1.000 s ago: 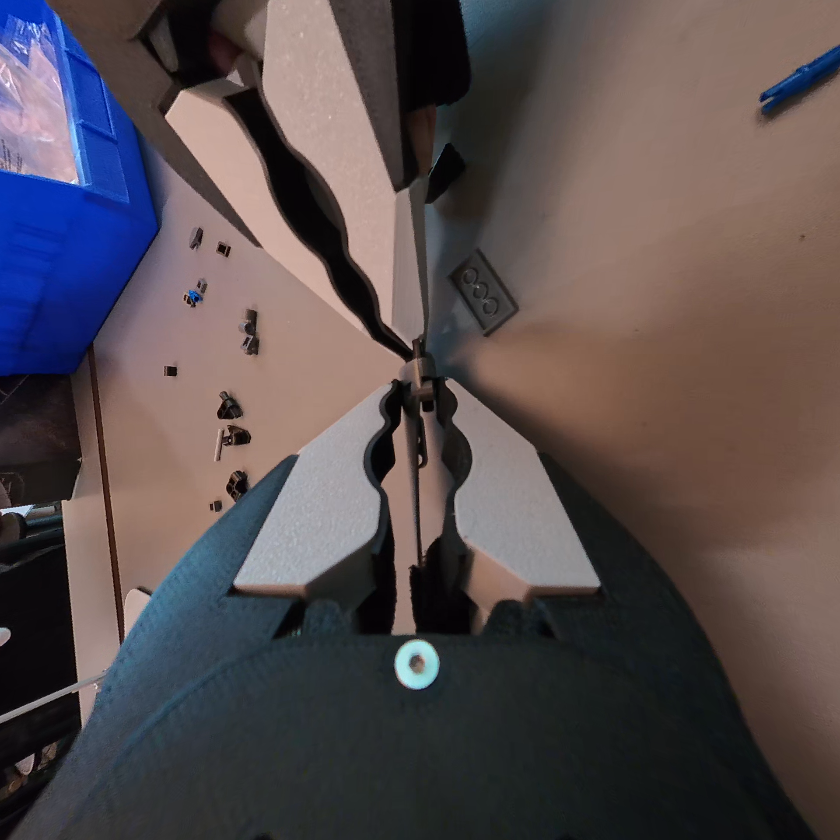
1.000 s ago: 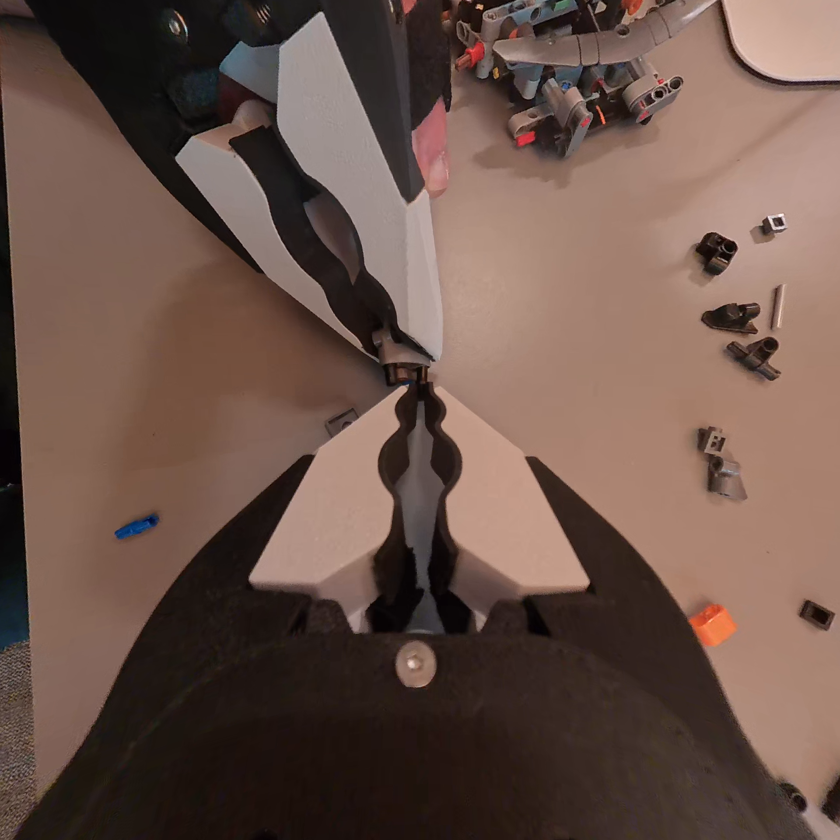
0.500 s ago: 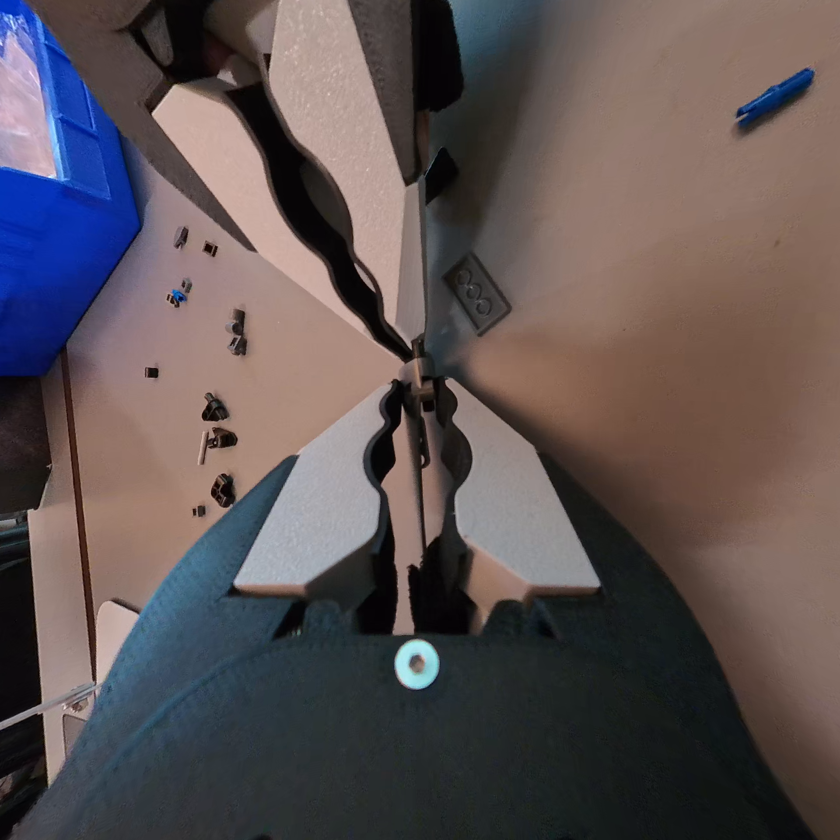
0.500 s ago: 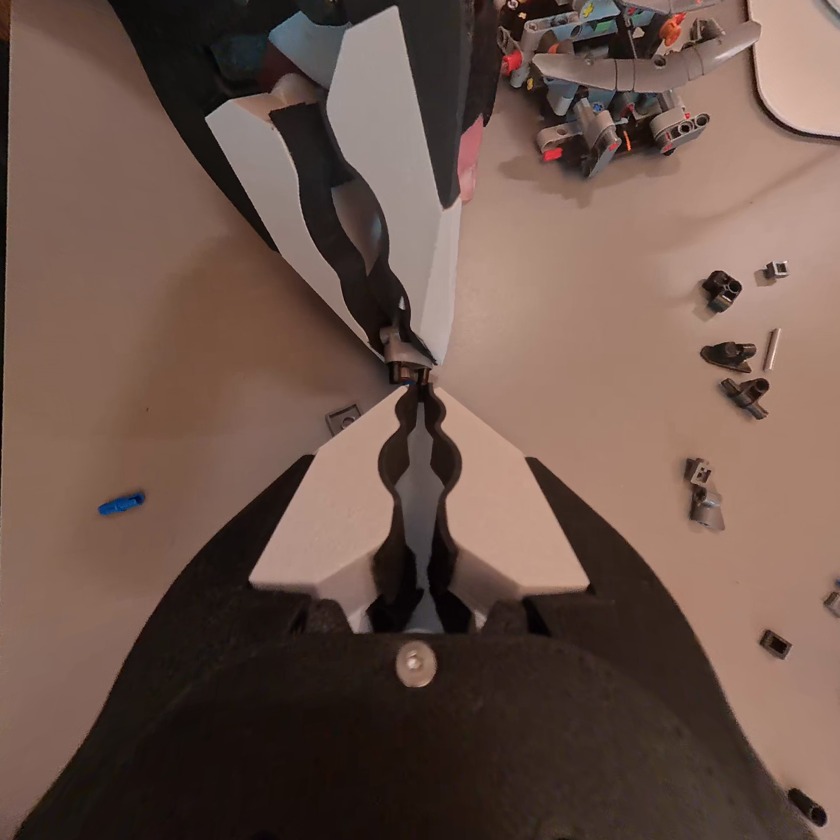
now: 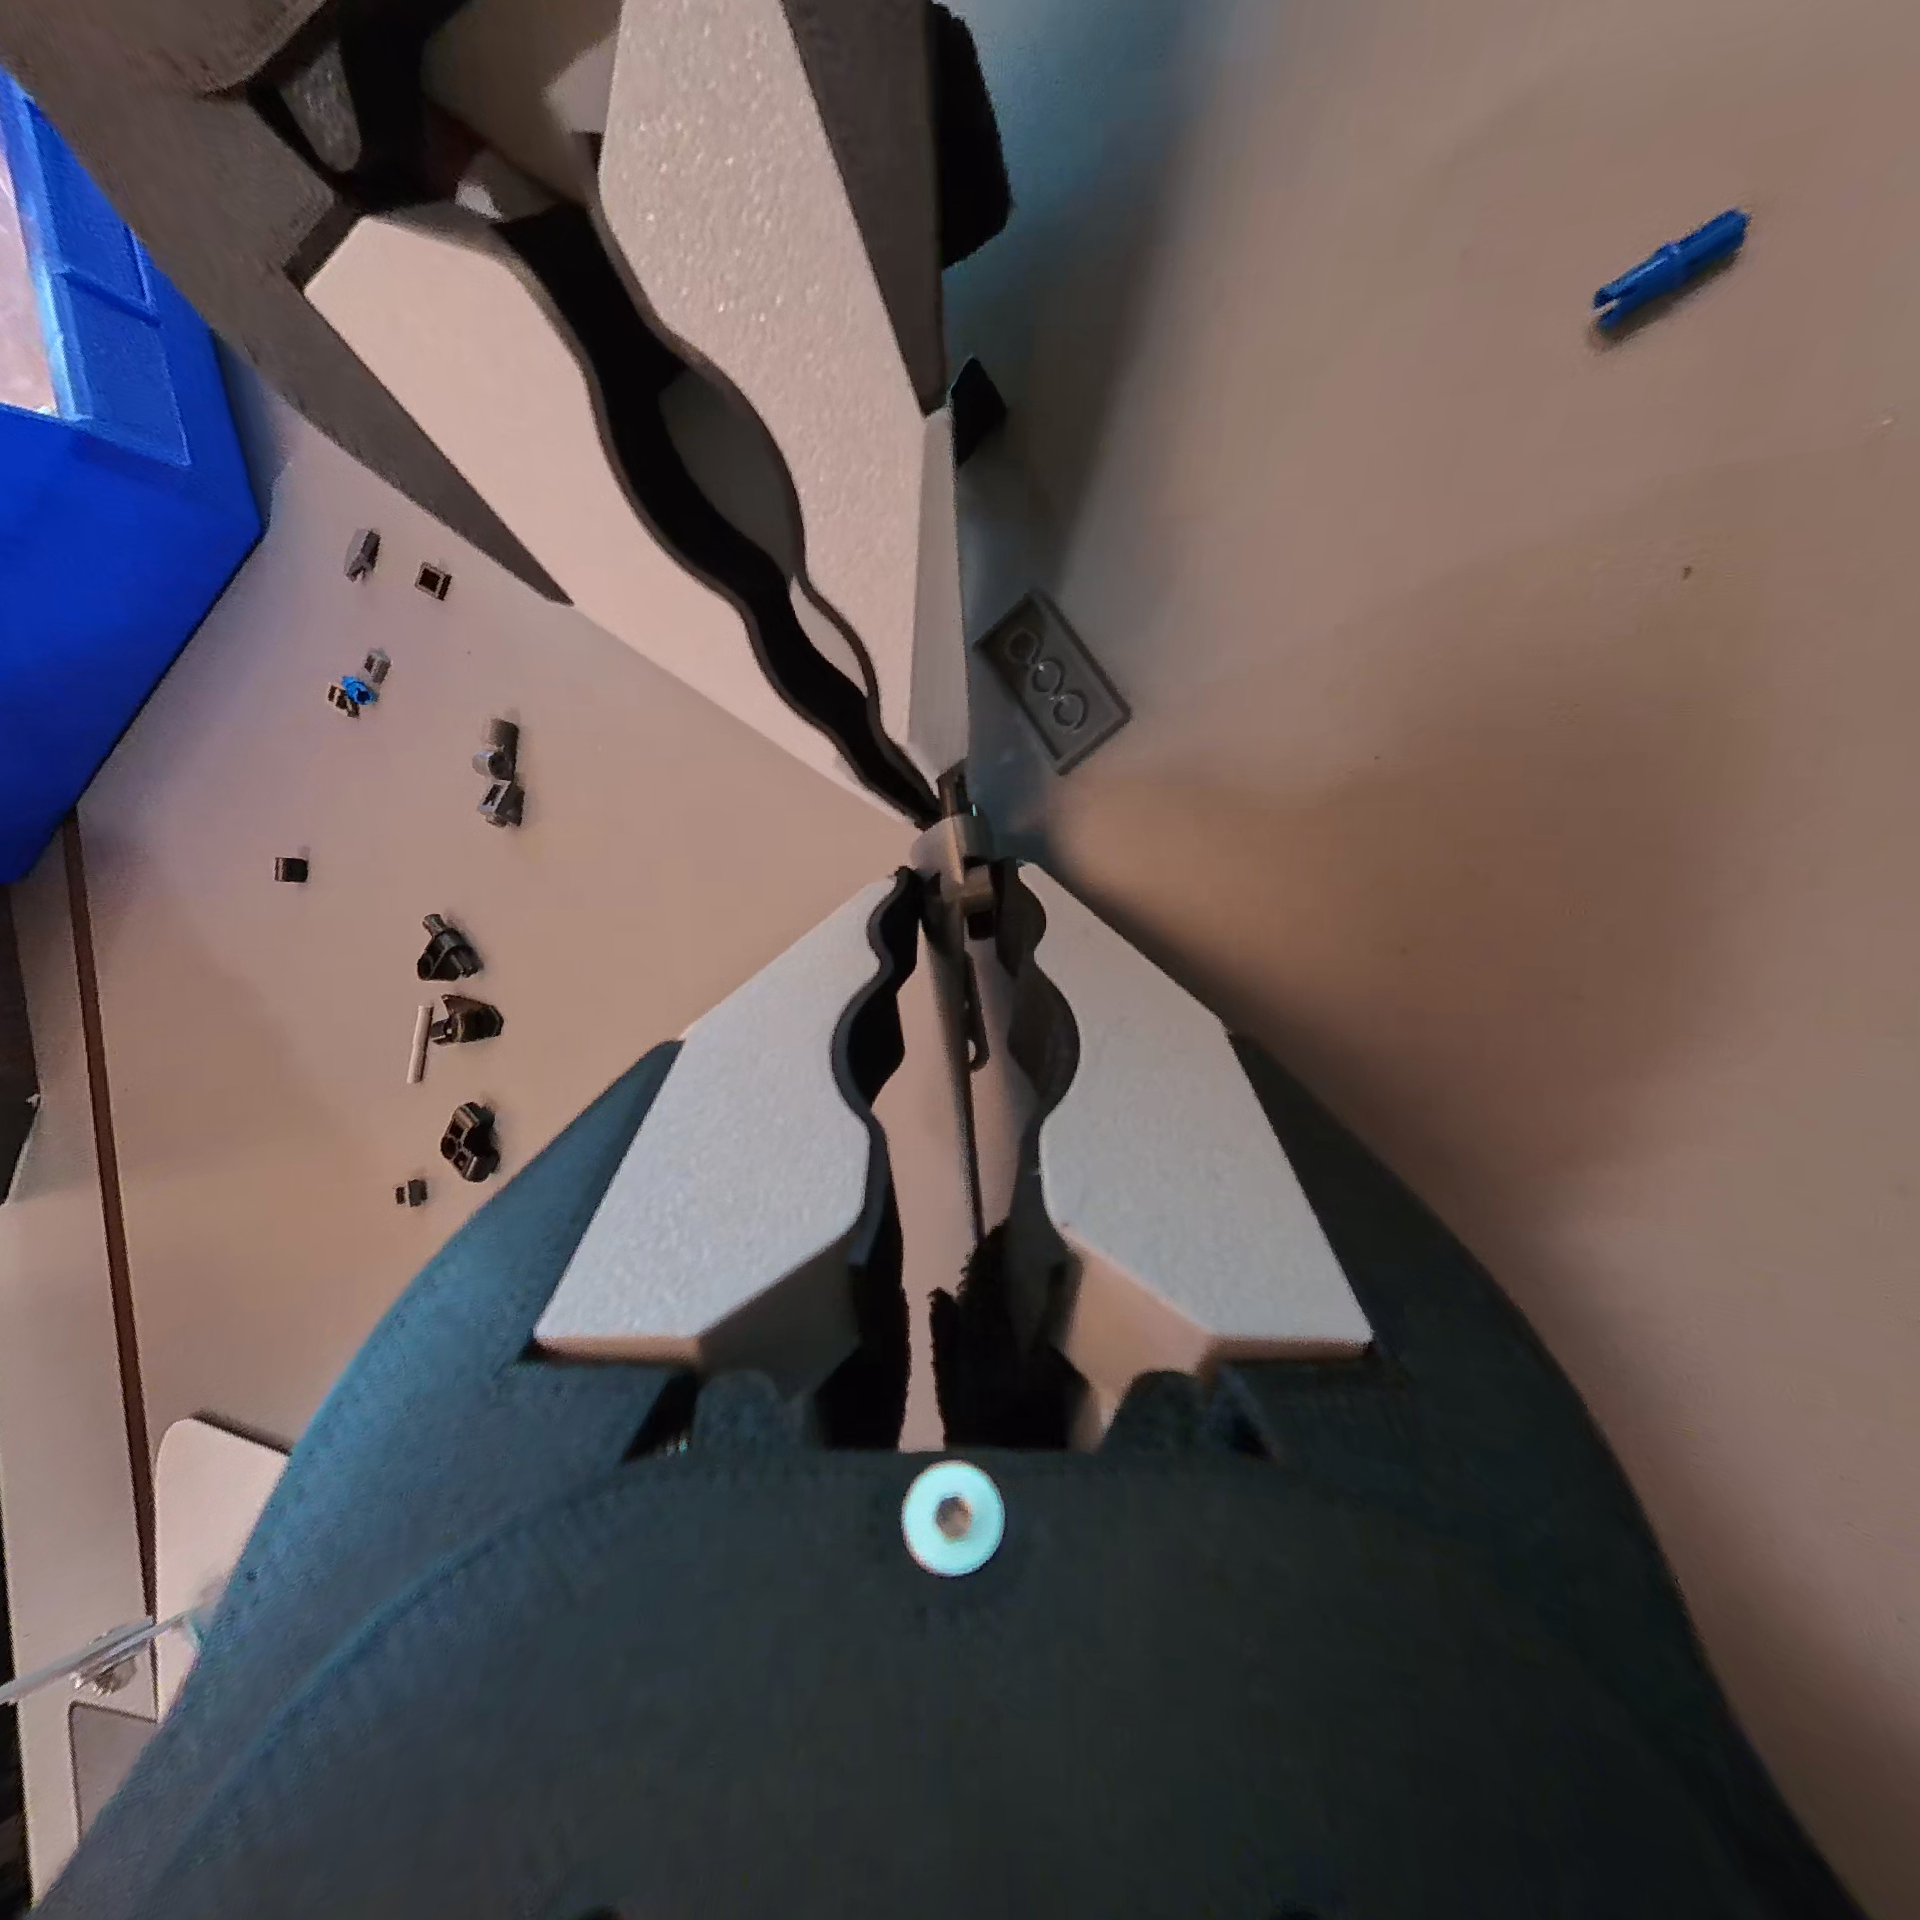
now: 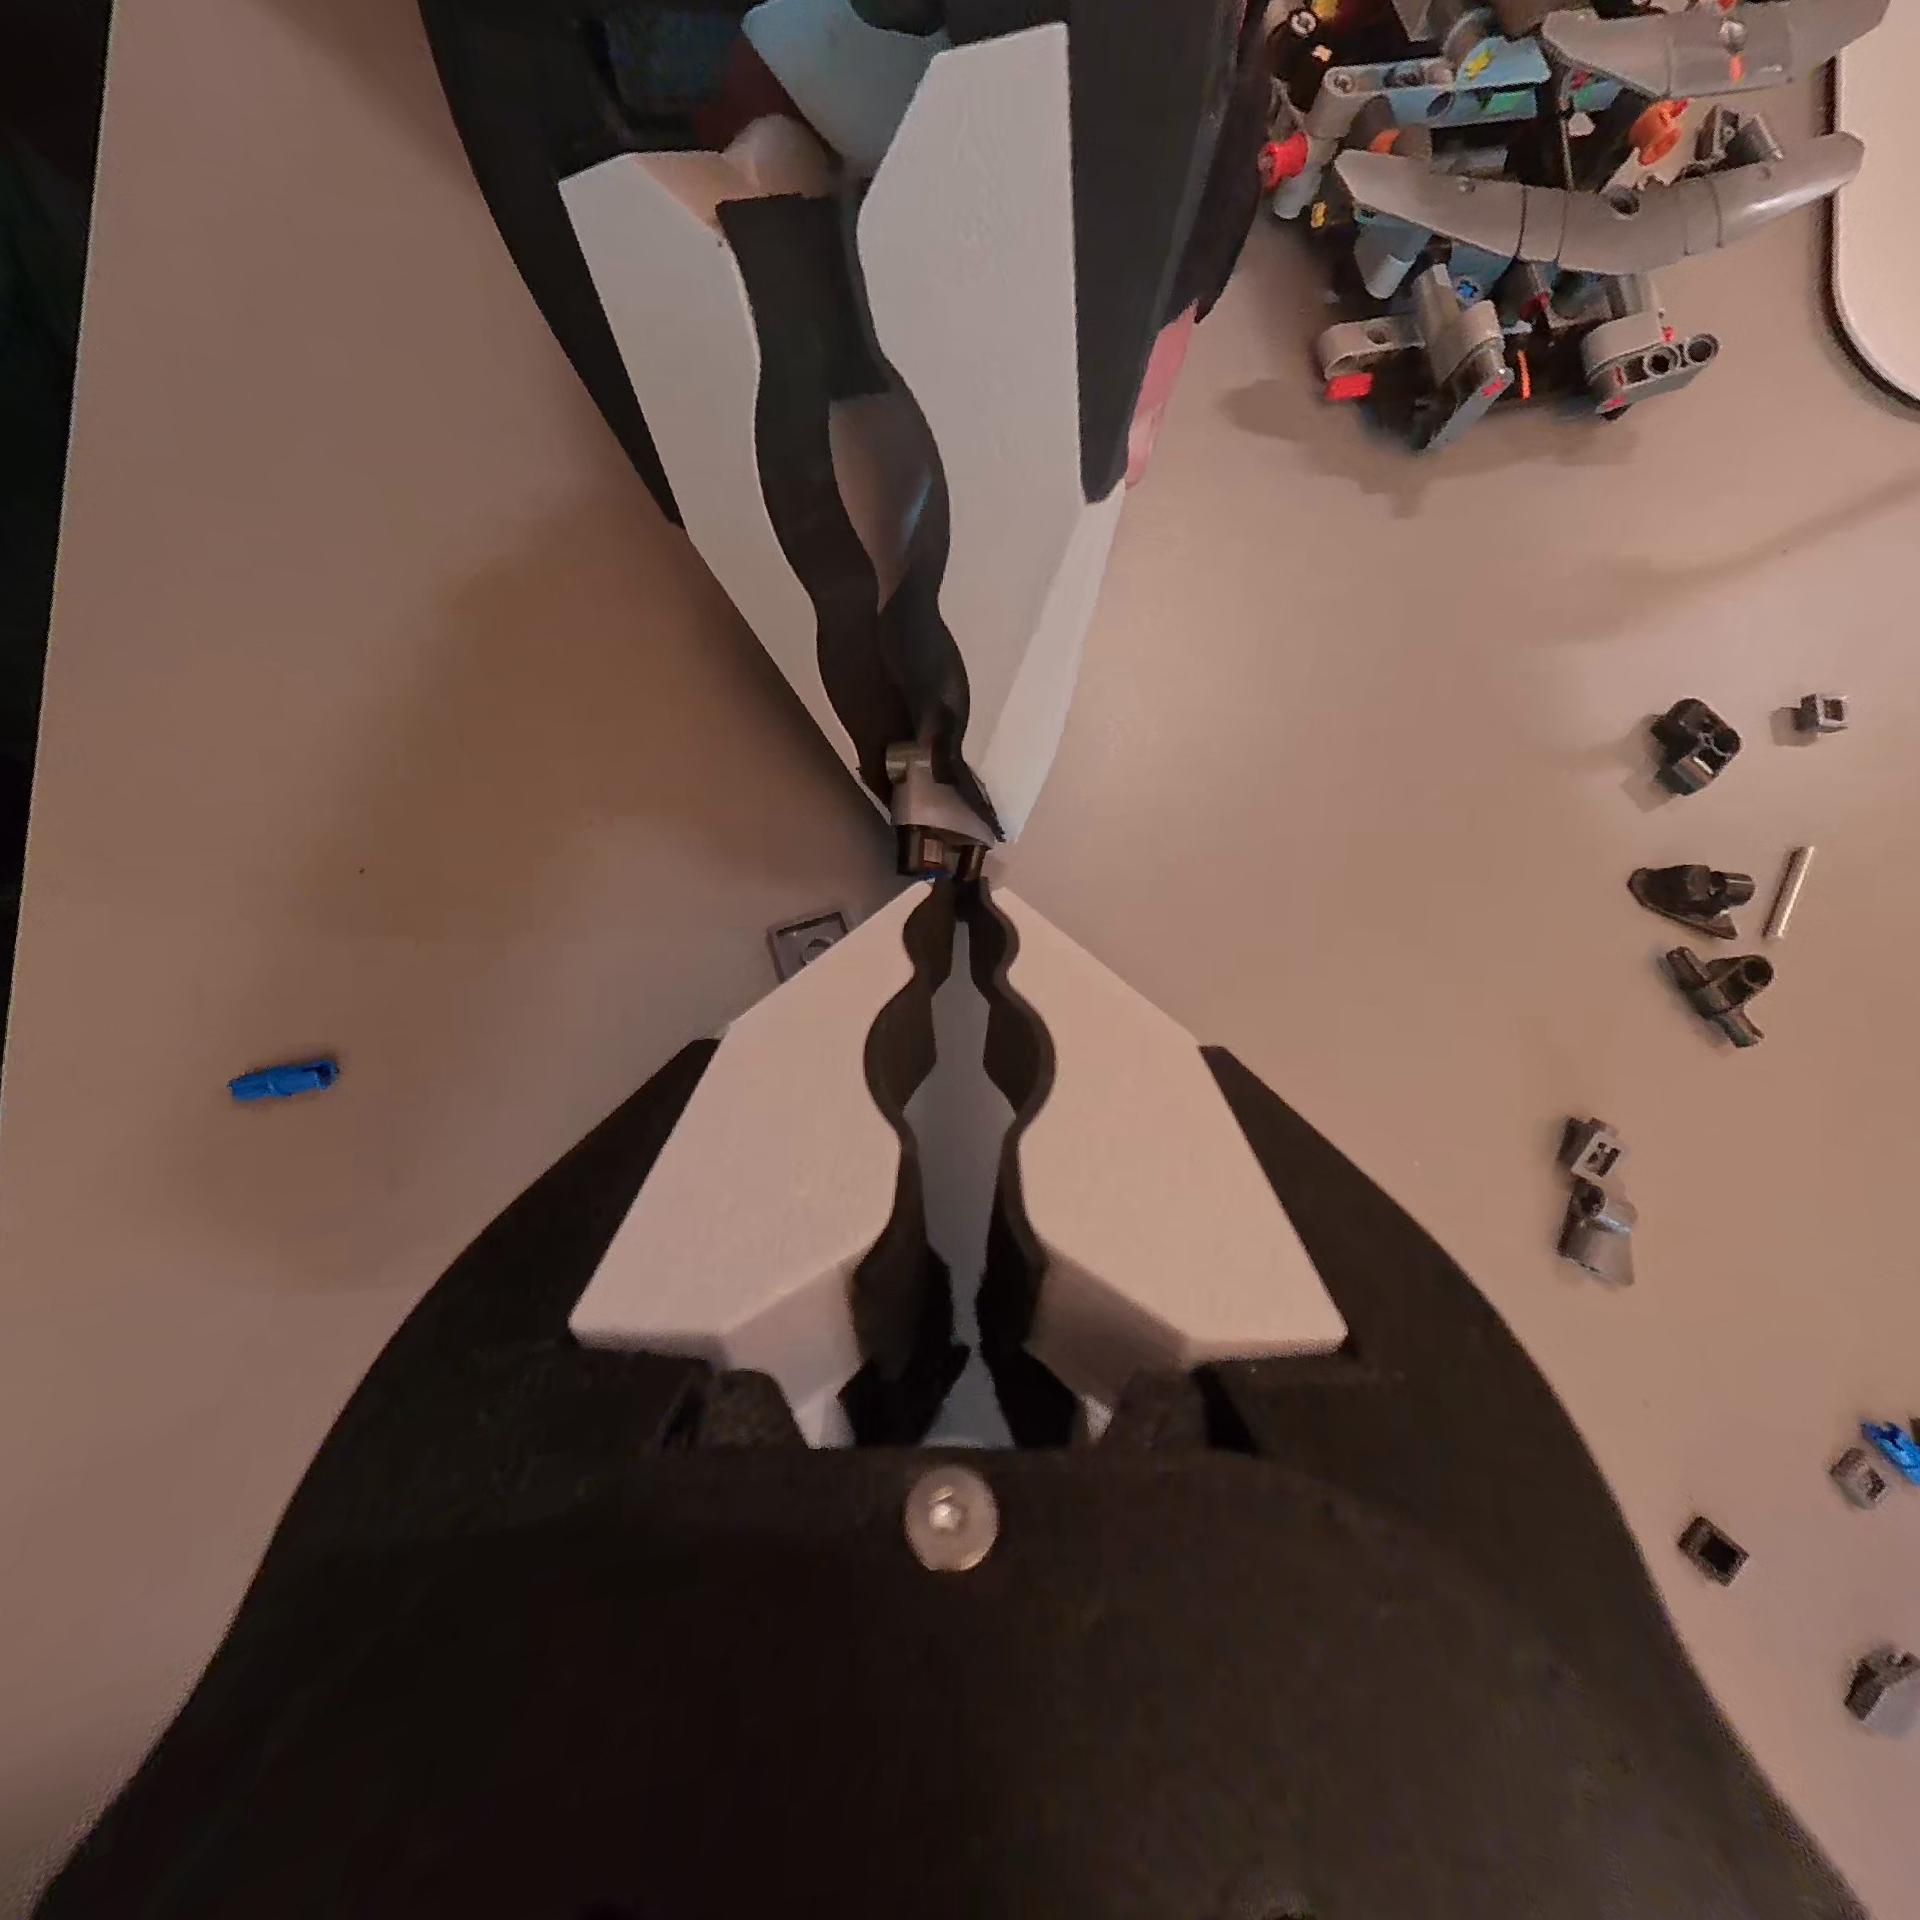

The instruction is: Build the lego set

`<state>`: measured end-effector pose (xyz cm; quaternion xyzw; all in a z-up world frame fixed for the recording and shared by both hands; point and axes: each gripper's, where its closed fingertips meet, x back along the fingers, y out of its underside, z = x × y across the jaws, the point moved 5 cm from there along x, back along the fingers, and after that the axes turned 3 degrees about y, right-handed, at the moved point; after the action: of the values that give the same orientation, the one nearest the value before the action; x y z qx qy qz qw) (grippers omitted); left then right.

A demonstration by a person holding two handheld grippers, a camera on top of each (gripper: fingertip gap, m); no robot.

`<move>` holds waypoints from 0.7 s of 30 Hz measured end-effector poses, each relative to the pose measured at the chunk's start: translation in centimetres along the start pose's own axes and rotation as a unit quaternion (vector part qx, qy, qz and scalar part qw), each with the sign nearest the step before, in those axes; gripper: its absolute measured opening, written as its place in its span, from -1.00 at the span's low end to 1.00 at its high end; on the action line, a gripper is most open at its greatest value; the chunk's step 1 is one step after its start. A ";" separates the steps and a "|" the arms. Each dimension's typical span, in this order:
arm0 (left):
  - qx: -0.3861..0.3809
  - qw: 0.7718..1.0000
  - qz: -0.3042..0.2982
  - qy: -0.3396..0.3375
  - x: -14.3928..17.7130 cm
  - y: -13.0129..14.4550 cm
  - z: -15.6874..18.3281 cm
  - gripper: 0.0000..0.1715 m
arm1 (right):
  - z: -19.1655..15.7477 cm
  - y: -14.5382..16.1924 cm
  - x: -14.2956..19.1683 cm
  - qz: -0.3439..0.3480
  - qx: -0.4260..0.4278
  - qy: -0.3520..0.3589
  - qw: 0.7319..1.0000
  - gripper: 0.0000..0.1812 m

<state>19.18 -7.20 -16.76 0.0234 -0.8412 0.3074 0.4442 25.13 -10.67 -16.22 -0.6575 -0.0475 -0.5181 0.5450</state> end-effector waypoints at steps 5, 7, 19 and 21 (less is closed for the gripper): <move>0.006 1.000 0.005 0.010 0.0 0.0 0.1 -0.85 | 0.0 0.0 0.0 0.002 0.019 -0.014 1.000 -1.00; 0.009 1.000 0.009 0.018 0.1 0.0 0.1 -0.85 | 0.0 0.0 -0.1 0.008 0.020 -0.020 1.000 -1.00; 0.023 0.999 0.027 0.037 0.0 -0.1 0.3 -0.84 | 0.0 -0.6 0.8 0.066 -0.017 -0.045 0.997 -1.00; 0.025 0.999 0.028 0.038 0.0 -0.1 0.3 -0.84 | 0.2 -0.3 1.2 0.061 -0.018 -0.028 0.998 -0.99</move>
<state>18.95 -7.44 -16.82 -0.0007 -0.8162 0.3412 0.4662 25.62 -10.97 -15.08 -0.6831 -0.0135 -0.4656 0.5626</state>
